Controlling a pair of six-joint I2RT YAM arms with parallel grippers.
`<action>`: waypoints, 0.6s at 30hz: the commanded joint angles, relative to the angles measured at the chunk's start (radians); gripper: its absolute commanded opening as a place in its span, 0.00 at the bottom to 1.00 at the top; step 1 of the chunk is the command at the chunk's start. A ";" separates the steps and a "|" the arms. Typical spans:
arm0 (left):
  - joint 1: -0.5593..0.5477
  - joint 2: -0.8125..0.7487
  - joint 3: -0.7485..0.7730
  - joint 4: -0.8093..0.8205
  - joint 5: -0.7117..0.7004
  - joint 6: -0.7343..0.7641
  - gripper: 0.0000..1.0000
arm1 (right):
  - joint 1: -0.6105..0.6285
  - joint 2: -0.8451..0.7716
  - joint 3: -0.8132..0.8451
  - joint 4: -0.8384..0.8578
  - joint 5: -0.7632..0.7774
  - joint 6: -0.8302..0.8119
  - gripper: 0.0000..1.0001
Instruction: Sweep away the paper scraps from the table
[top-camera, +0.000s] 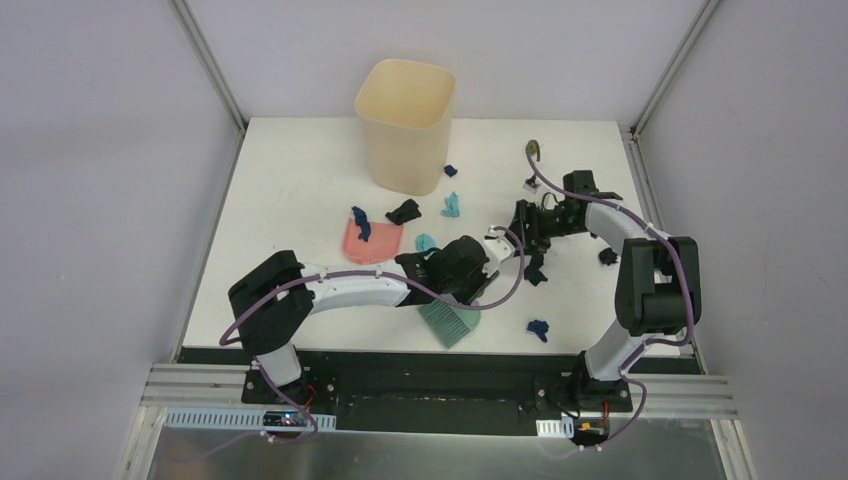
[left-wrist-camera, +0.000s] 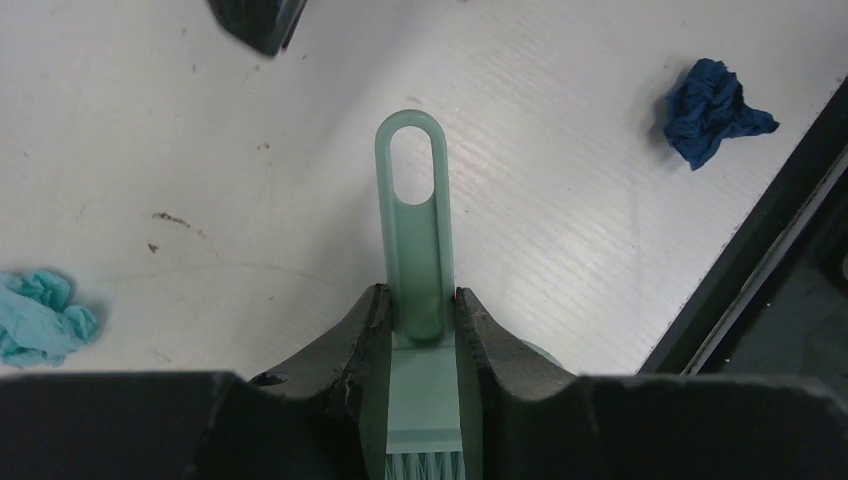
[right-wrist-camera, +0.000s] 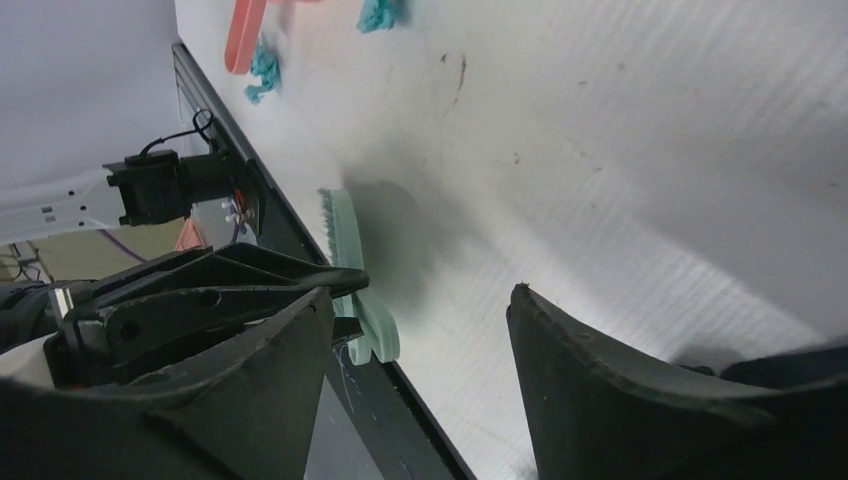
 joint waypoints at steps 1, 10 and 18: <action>-0.028 -0.056 -0.007 0.109 -0.018 0.112 0.00 | 0.034 -0.006 0.044 -0.053 -0.074 -0.063 0.68; -0.045 -0.039 0.037 0.048 -0.142 0.175 0.00 | 0.080 0.014 0.056 -0.106 -0.149 -0.119 0.60; -0.045 -0.057 0.024 0.080 -0.186 0.191 0.00 | 0.111 0.016 0.057 -0.144 -0.188 -0.163 0.59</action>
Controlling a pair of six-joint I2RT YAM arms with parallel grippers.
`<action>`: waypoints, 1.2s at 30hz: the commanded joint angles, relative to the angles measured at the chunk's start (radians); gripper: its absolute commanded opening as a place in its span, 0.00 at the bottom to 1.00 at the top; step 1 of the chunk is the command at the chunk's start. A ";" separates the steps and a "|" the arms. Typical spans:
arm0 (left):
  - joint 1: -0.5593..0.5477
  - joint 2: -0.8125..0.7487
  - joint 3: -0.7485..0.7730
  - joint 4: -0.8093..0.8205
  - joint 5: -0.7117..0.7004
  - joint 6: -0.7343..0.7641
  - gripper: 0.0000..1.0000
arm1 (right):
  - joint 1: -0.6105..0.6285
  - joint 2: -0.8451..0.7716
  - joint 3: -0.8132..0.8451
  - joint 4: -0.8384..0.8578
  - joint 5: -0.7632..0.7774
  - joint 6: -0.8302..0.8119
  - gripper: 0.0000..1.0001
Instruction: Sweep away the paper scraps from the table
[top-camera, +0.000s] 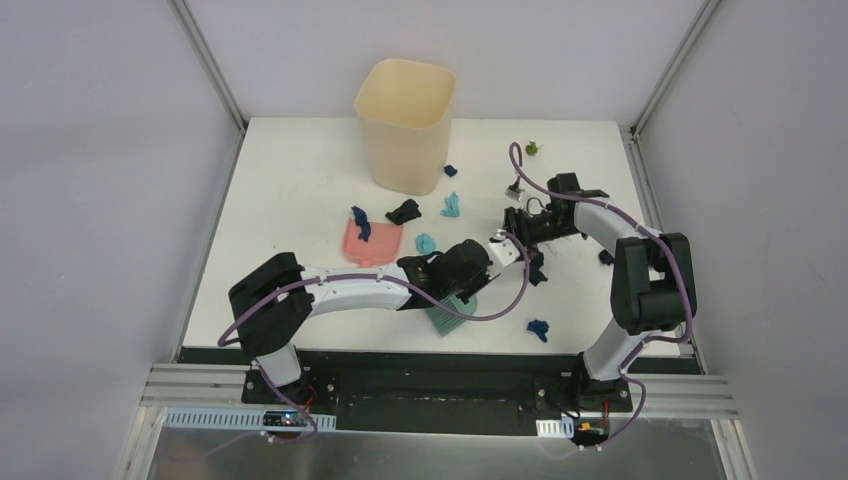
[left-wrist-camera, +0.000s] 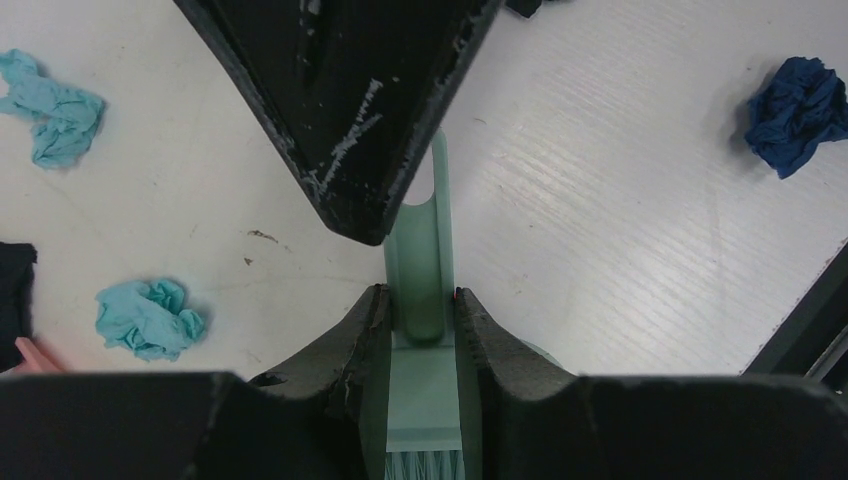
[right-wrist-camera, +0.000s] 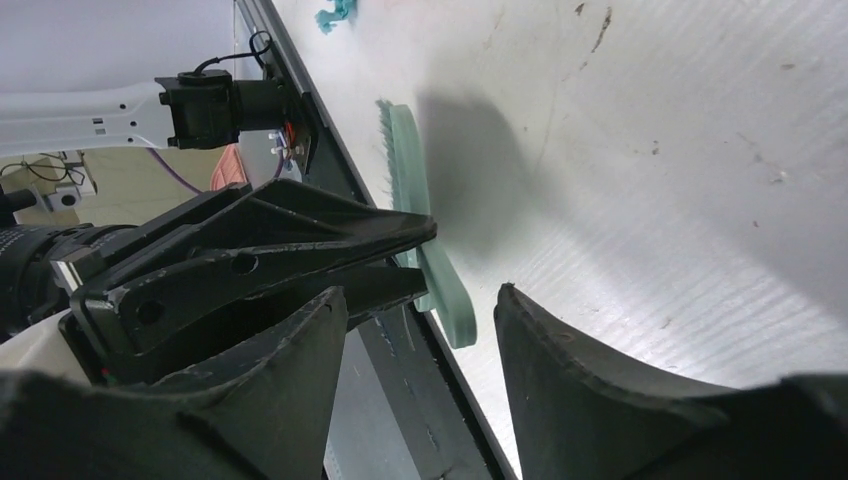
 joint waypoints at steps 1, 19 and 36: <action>-0.007 -0.053 0.018 0.050 -0.049 0.031 0.00 | 0.022 0.001 0.036 -0.022 -0.056 -0.053 0.59; -0.008 -0.077 -0.007 0.086 -0.026 0.028 0.00 | 0.047 0.018 0.035 -0.010 -0.065 -0.043 0.39; -0.008 -0.082 -0.002 0.080 -0.013 0.029 0.00 | 0.047 -0.001 0.034 -0.002 -0.065 -0.042 0.23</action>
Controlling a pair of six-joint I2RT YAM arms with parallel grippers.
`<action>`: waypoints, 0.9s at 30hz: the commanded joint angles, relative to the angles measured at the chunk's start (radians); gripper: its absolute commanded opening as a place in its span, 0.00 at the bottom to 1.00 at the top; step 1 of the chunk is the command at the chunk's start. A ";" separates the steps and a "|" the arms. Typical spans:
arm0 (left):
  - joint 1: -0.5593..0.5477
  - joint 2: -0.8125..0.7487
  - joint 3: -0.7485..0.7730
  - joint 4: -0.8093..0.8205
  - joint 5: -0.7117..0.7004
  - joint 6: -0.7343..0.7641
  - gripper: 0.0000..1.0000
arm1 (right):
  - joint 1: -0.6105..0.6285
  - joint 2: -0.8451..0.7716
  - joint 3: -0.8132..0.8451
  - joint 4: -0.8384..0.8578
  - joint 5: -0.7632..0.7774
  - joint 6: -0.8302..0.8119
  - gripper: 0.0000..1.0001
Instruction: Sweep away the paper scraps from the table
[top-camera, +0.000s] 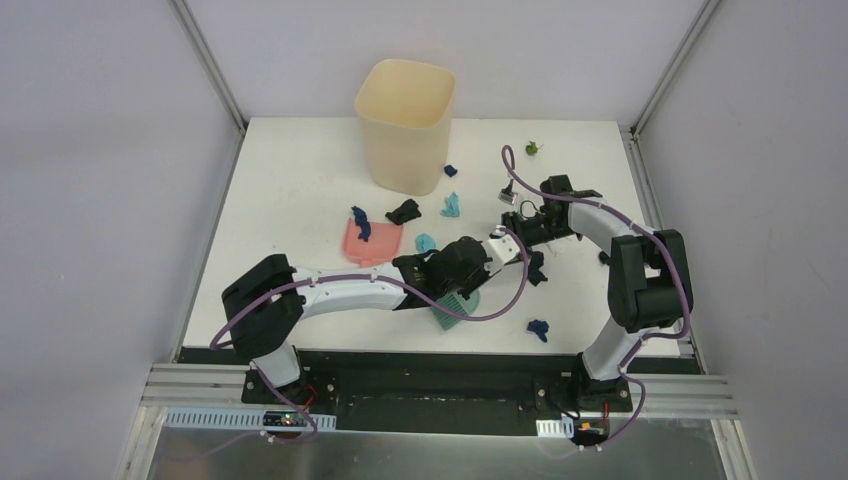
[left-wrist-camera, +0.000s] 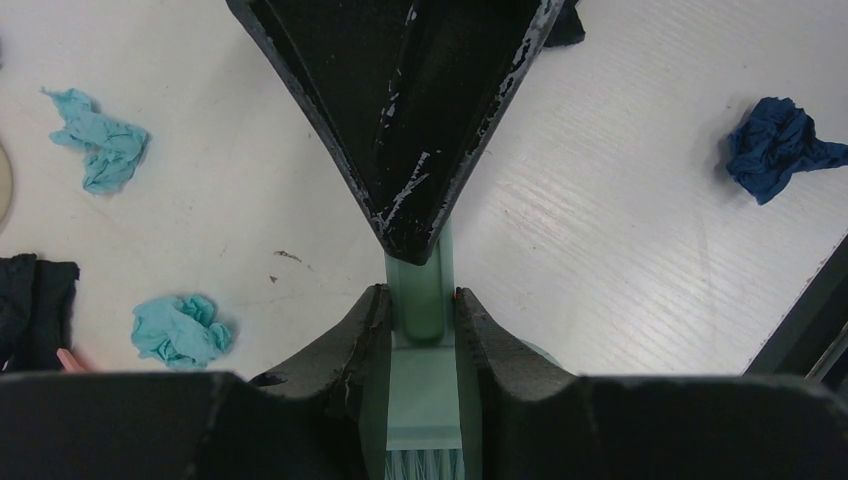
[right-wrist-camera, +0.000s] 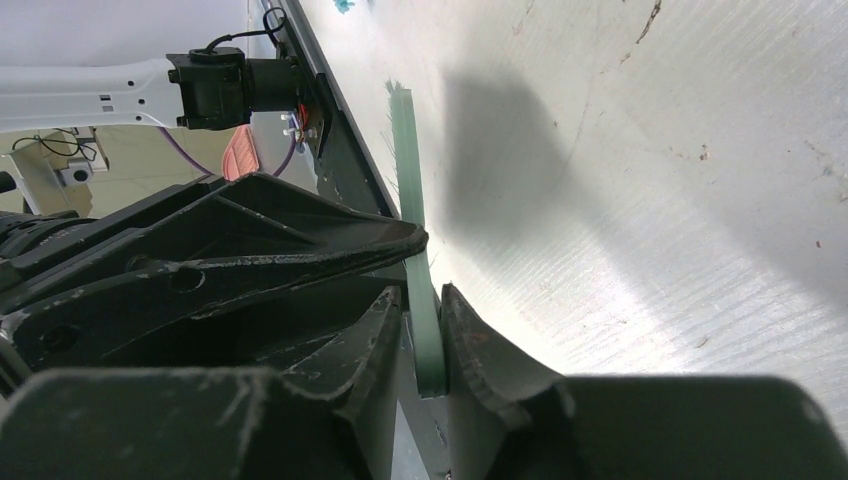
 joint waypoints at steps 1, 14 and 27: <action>-0.008 -0.047 0.004 0.044 0.009 0.003 0.00 | 0.007 -0.021 0.031 0.022 -0.025 -0.018 0.22; -0.007 -0.221 0.056 -0.296 -0.234 -0.185 0.72 | -0.049 -0.042 0.069 -0.053 -0.010 -0.083 0.00; 0.186 -0.497 -0.071 -0.813 -0.547 -0.692 0.75 | -0.066 -0.073 0.064 -0.054 0.029 -0.096 0.00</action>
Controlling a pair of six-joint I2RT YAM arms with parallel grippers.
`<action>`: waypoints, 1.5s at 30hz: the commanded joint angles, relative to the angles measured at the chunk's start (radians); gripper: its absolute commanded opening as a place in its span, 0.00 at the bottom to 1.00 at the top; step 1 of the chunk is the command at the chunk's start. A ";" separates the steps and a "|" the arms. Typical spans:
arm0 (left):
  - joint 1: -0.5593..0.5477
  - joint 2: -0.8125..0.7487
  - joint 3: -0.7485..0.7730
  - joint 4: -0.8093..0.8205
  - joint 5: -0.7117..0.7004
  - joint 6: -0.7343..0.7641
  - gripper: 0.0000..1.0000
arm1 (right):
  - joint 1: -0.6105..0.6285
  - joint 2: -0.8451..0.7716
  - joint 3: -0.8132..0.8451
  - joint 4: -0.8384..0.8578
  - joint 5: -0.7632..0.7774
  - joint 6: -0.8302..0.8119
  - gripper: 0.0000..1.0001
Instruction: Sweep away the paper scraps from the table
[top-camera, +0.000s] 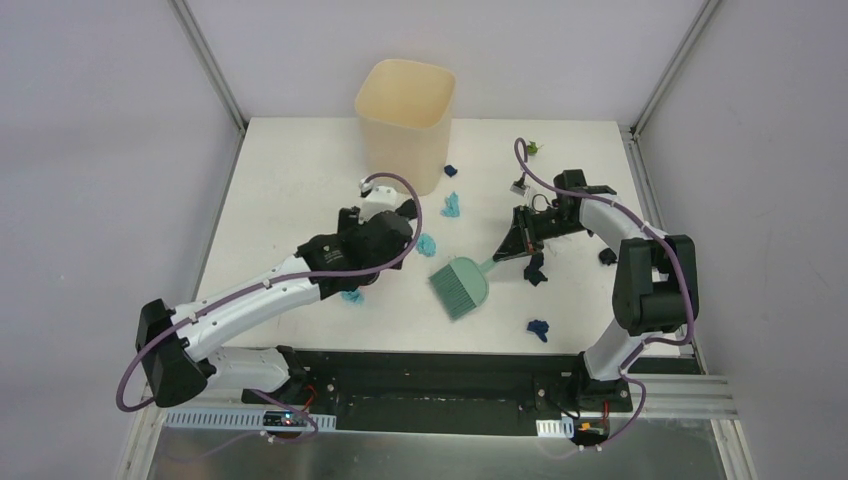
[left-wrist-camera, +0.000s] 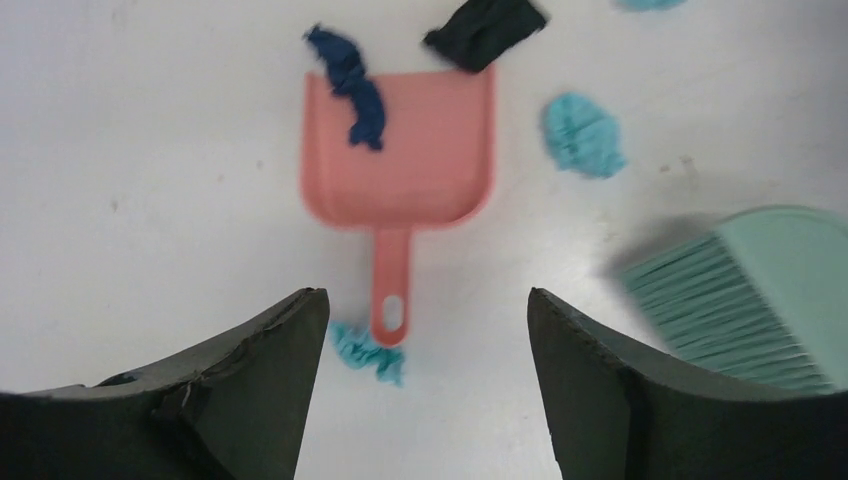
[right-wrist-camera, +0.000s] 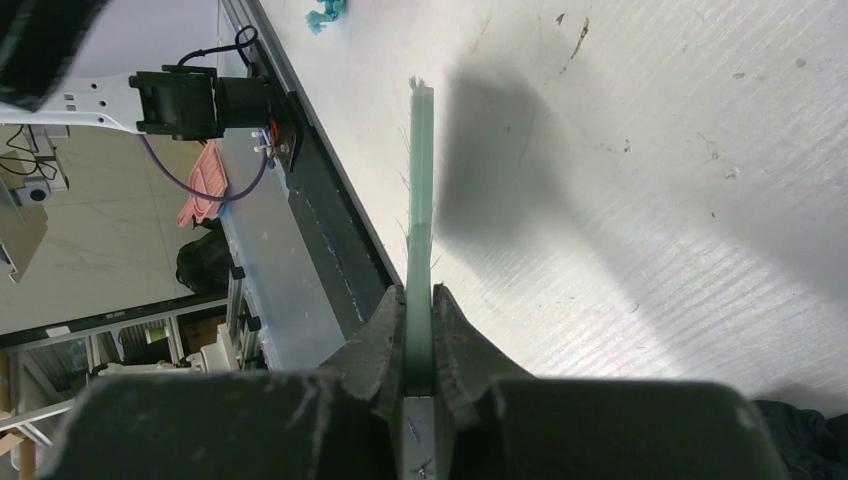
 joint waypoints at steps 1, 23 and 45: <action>0.031 -0.079 -0.132 -0.161 -0.065 -0.215 0.75 | 0.003 -0.047 0.032 -0.006 -0.013 -0.031 0.00; 0.262 0.170 -0.233 0.125 0.282 -0.071 0.61 | 0.003 -0.050 0.025 0.001 -0.013 -0.030 0.00; 0.275 0.178 0.108 -0.212 0.180 0.259 0.10 | 0.006 -0.040 0.026 0.004 0.005 -0.034 0.00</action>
